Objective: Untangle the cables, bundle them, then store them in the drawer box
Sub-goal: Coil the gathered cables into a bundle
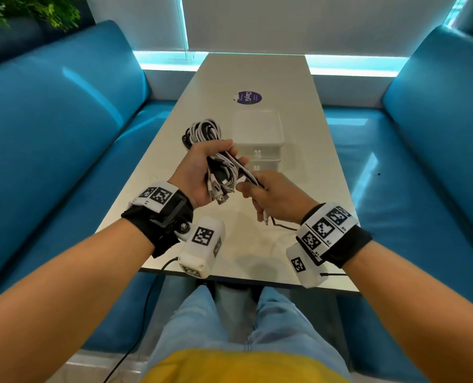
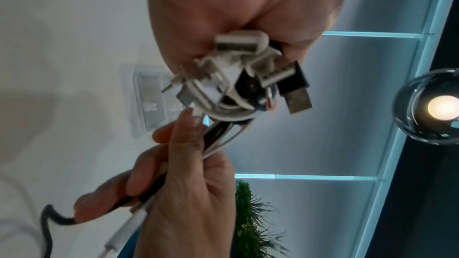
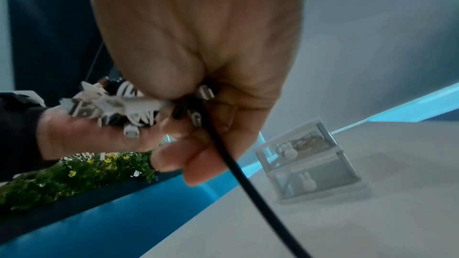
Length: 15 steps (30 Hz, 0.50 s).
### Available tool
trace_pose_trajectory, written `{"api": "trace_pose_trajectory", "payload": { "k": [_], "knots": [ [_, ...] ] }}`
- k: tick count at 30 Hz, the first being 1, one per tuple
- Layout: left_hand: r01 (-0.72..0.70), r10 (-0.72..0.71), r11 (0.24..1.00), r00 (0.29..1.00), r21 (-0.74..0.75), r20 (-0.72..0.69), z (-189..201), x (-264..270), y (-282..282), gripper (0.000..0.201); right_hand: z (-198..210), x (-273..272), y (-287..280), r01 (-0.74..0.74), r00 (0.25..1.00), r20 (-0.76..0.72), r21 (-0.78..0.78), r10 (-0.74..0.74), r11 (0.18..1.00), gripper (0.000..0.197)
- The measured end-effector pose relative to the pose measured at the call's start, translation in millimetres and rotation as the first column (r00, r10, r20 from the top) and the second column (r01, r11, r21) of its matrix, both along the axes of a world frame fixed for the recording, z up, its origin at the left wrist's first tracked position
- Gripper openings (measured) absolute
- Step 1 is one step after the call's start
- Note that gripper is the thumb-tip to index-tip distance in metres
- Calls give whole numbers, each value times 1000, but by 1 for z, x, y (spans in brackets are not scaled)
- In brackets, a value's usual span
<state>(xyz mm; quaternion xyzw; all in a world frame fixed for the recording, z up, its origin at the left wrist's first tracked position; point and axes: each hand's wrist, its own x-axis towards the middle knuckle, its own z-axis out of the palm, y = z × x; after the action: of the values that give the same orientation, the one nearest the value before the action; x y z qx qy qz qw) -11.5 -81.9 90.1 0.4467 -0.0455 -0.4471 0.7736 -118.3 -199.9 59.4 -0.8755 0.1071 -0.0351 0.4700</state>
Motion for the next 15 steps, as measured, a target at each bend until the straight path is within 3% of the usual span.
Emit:
{"api": "trace_pose_trajectory", "payload": {
  "k": [3, 6, 10, 15],
  "knots": [
    [23, -28, 997, 997, -70, -77, -2, -3, -1, 29, 0, 2, 2, 10, 994, -111, 4, -9, 1000, 33],
    [48, -52, 998, 996, -50, -67, -3, -5, -2, 24, 0, 3, 2, 19, 975, -224, 82, 0, 996, 40],
    [93, -93, 996, 995, -14, -34, -6, -8, -2, 17, -2, 5, 4, 22, 932, -361, 120, 23, 992, 31],
    [-22, 22, 1000, 996, -4, -87, -11, -5, -3, 28, -7, 2, 15, 23, 949, -314, 25, -14, 999, 31]
  ]
}}
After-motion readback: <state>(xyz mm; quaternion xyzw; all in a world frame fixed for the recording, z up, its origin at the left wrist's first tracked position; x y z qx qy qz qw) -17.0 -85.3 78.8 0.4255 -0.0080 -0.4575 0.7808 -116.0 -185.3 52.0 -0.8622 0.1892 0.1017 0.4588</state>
